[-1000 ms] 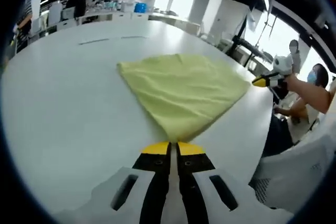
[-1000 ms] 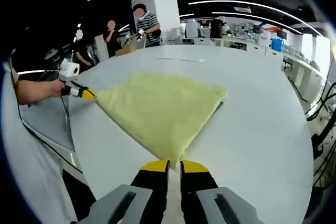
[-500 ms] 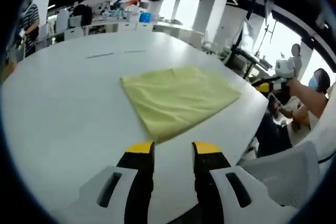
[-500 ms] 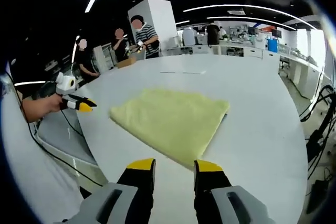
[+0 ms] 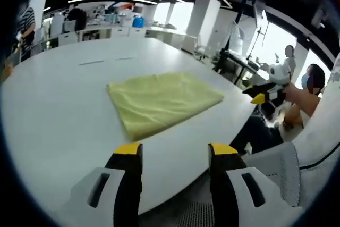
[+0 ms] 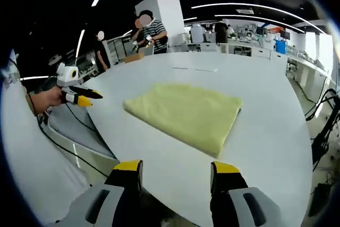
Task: Fold the garment on the visible template until the final outline fits inside the template.
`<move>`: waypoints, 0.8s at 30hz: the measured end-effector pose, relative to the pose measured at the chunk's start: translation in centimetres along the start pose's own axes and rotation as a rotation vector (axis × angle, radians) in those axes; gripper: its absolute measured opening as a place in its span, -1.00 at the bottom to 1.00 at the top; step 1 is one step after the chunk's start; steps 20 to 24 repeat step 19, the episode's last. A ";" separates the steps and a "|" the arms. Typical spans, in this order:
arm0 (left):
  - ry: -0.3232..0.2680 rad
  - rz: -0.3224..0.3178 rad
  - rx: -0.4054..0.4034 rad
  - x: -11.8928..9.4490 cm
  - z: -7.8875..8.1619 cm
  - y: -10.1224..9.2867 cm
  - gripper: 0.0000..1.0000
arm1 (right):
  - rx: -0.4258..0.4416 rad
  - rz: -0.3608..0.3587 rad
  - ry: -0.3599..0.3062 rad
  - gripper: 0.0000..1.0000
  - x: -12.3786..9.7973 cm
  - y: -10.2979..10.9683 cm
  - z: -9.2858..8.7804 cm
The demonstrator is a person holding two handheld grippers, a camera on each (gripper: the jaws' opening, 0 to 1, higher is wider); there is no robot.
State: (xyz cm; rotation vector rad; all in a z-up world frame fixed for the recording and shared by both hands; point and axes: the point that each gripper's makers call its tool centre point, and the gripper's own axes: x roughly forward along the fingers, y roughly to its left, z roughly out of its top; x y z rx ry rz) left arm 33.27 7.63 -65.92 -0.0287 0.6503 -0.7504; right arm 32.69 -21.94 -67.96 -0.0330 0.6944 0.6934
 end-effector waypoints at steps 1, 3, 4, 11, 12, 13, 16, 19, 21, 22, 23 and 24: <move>0.005 -0.004 0.015 -0.1 -0.1 -0.2 -0.07 | 0.003 0.000 0.001 0.06 -0.1 0.2 -0.3; 0.031 0.004 0.026 -0.3 -0.4 -0.2 -0.01 | 0.007 0.002 0.027 0.11 -0.2 0.4 -0.9; 0.043 0.009 0.024 -0.4 -0.6 -0.1 0.02 | 0.001 0.000 0.035 0.12 -0.4 0.5 -1.2; 0.071 0.013 0.023 -1.2 -1.2 0.3 0.15 | -0.025 -0.009 0.066 0.22 -1.3 0.8 -1.0; 0.072 0.012 0.023 -1.3 -1.2 0.5 0.16 | -0.040 -0.010 0.064 0.23 -1.4 1.0 -0.8; 0.068 0.011 0.021 -1.5 -1.1 0.6 0.17 | -0.054 -0.009 0.061 0.24 -1.5 1.1 -0.6; 0.040 0.011 0.032 -2.3 -0.6 1.0 0.20 | -0.087 0.000 0.055 0.23 -1.8 1.4 -0.3; 0.029 0.006 0.036 -2.7 -0.5 1.2 0.22 | -0.084 0.002 0.052 0.25 -1.8 1.3 -0.4; 0.029 0.006 0.036 -2.7 -0.5 1.2 0.22 | -0.084 0.002 0.052 0.25 -1.8 1.3 -0.4; 0.029 0.006 0.036 -2.7 -0.5 1.2 0.22 | -0.084 0.002 0.052 0.25 -1.8 1.3 -0.4; 0.029 0.006 0.036 -2.7 -0.5 1.2 0.22 | -0.084 0.002 0.052 0.25 -1.8 1.3 -0.4; 0.029 0.006 0.036 -2.7 -0.5 1.2 0.22 | -0.084 0.002 0.052 0.25 -1.8 1.3 -0.4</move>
